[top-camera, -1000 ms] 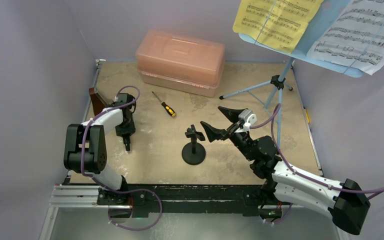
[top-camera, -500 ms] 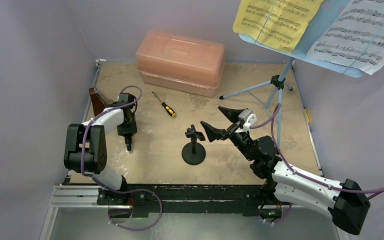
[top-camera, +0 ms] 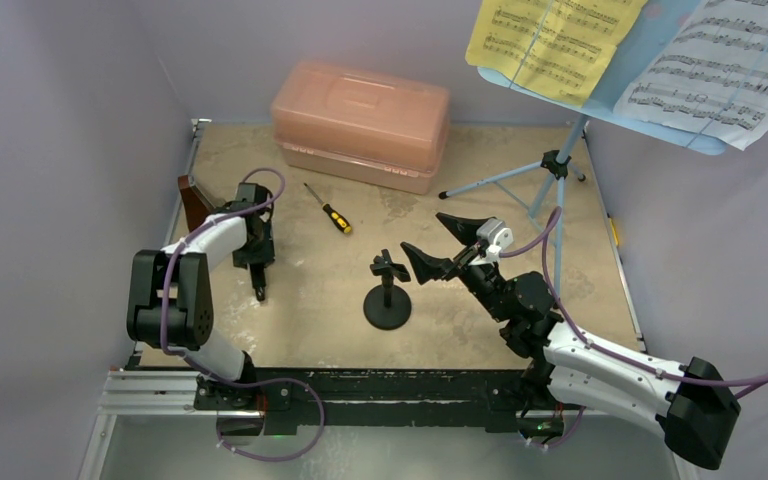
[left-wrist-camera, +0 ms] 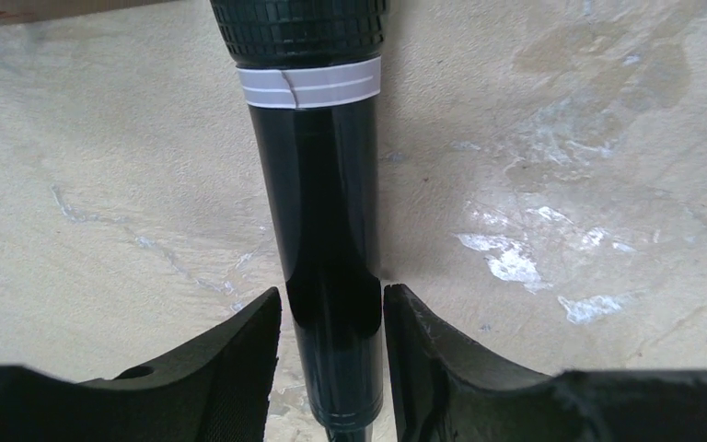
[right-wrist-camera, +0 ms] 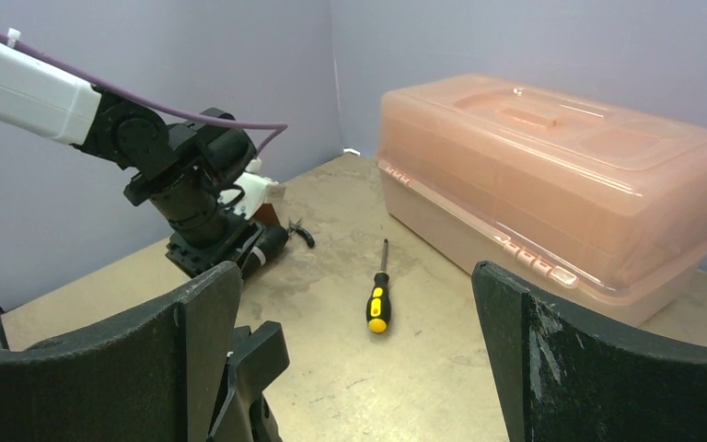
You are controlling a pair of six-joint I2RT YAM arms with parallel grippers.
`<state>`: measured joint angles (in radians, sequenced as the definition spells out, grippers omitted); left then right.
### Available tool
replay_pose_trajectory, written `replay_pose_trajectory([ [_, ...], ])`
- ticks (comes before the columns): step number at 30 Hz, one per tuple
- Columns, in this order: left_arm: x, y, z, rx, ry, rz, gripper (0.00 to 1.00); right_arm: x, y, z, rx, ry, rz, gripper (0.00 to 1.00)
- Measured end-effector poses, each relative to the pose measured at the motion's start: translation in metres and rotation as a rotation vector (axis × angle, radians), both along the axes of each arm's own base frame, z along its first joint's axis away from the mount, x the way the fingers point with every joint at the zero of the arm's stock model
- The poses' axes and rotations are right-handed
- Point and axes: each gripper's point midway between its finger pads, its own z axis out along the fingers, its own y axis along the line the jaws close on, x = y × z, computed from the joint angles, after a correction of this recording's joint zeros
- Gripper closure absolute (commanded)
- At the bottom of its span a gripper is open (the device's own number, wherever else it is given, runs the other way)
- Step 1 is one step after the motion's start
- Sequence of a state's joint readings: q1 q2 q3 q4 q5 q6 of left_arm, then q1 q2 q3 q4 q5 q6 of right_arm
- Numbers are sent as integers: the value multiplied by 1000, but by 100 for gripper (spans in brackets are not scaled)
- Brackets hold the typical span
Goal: Pack up the instrument practice props
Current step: Place the microphone at the center of the board, then pick up the microphone stand at the center of the board.
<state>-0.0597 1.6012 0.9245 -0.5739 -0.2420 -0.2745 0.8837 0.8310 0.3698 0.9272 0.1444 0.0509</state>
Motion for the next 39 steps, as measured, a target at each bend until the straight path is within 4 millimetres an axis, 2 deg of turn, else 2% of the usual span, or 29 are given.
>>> replay_pose_trajectory([
  [3, 3, -1, 9, -5, -34, -7, 55, 0, 0, 0, 0, 0, -3, 2],
  [5, 8, -2, 24, -10, -89, -9, 55, 0, -1, 0, -1, -1, -4, 2],
  [11, 17, -6, 88, -39, -314, -18, 52, 0, -1, 2, 4, -8, -7, 2],
  [17, 11, -18, 160, -117, -565, -60, 44, 2, -3, -3, 1, -1, -20, 2],
  [20, 5, -24, 188, -149, -670, -82, 33, 2, -4, -3, 2, -3, -25, 2],
  [22, 0, -30, 205, -181, -731, -102, 19, 3, -5, -3, 4, -3, -29, 2],
  [25, -6, -45, 226, -261, -818, -156, 11, 3, -8, -2, 14, -6, -41, 2],
  [28, -13, -63, 235, -343, -882, -224, 7, 2, -14, 1, 29, -11, -56, 2],
  [33, -24, -96, 222, -519, -897, -326, 9, -1, -25, 6, 63, -21, -80, 2],
  [36, -31, -111, 213, -604, -877, -371, 10, -3, -32, 0, 71, -13, -98, 2],
  [39, -39, -123, 212, -655, -871, -415, 3, -3, -39, -10, 75, 5, -117, 2],
])
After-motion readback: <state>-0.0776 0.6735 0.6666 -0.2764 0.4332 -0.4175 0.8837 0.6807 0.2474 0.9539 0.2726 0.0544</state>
